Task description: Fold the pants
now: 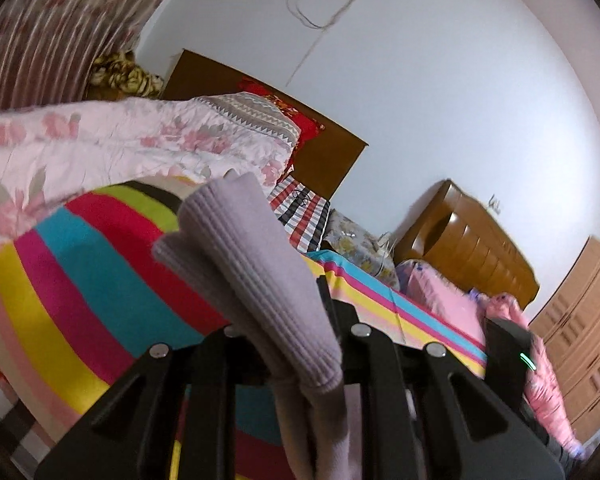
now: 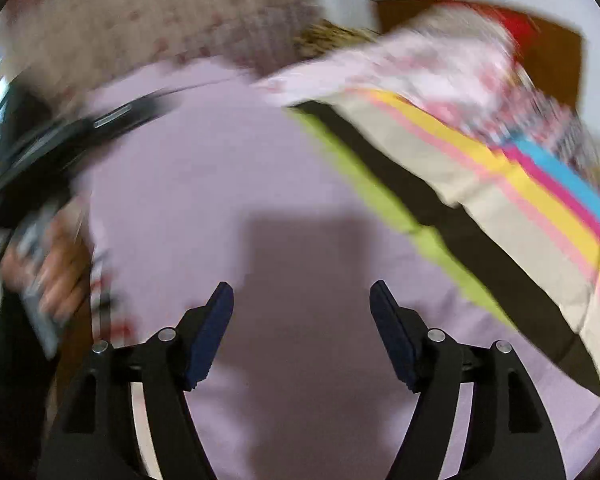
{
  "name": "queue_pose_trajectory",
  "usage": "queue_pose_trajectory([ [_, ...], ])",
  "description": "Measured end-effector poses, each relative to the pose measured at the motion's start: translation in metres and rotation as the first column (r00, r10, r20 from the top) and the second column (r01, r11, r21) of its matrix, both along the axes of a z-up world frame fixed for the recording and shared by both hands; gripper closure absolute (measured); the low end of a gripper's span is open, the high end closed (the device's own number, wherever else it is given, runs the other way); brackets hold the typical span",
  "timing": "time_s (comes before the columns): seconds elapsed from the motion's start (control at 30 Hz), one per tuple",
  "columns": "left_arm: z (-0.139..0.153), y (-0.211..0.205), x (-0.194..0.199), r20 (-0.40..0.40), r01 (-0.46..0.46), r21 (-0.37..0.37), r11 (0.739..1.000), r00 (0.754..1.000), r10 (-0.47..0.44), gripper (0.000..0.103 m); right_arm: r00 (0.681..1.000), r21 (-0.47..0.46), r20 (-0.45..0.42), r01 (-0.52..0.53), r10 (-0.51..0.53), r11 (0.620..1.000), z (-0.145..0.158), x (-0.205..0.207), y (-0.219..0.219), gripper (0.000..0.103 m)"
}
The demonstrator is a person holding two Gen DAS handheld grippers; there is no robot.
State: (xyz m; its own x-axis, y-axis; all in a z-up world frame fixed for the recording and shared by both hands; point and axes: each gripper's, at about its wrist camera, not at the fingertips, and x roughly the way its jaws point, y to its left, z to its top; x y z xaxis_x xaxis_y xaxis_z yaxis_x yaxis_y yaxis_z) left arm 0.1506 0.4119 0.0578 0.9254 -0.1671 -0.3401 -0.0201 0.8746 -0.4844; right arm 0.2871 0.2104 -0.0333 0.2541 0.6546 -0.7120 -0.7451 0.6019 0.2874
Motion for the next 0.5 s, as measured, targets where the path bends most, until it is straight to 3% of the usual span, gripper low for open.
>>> queue_pose_trajectory([
  [0.07, 0.006, -0.008, -0.001, 0.003, 0.004, 0.019, 1.0, 1.0, -0.004, 0.086, 0.996, -0.072, -0.088, -0.029, 0.023, 0.997, -0.023, 0.027, 0.014, 0.035],
  [0.13, 0.014, -0.021, -0.003, 0.018, 0.01, 0.034, 0.999, 1.0, -0.011, 0.086, 0.999, -0.088, -0.037, -0.043, 0.04, 0.995, -0.019, 0.033, 0.018, 0.043],
  [0.2, 0.024, -0.037, -0.007, 0.037, 0.029, 0.056, 0.998, 0.999, -0.032, 0.086, 1.0, -0.09, -0.025, 0.001, -0.003, 0.996, -0.007, 0.033, 0.008, 0.04],
  [0.3, 0.043, -0.07, -0.018, 0.079, 0.083, 0.084, 0.993, 0.993, -0.089, 0.086, 0.997, 0.021, 0.038, 0.063, -0.064, 0.998, 0.025, 0.012, -0.039, 0.03],
  [0.4, 0.062, -0.12, -0.028, 0.108, 0.166, 0.114, 0.98, 0.978, -0.178, 0.086, 0.976, 0.153, 0.078, 0.188, -0.201, 0.97, 0.047, -0.016, -0.122, 0.024],
  [0.5, 0.064, -0.193, -0.032, 0.096, 0.262, 0.188, 0.946, 0.954, -0.284, 0.086, 0.929, 0.283, 0.028, 0.348, -0.37, 0.894, 0.053, -0.042, -0.219, 0.023],
])
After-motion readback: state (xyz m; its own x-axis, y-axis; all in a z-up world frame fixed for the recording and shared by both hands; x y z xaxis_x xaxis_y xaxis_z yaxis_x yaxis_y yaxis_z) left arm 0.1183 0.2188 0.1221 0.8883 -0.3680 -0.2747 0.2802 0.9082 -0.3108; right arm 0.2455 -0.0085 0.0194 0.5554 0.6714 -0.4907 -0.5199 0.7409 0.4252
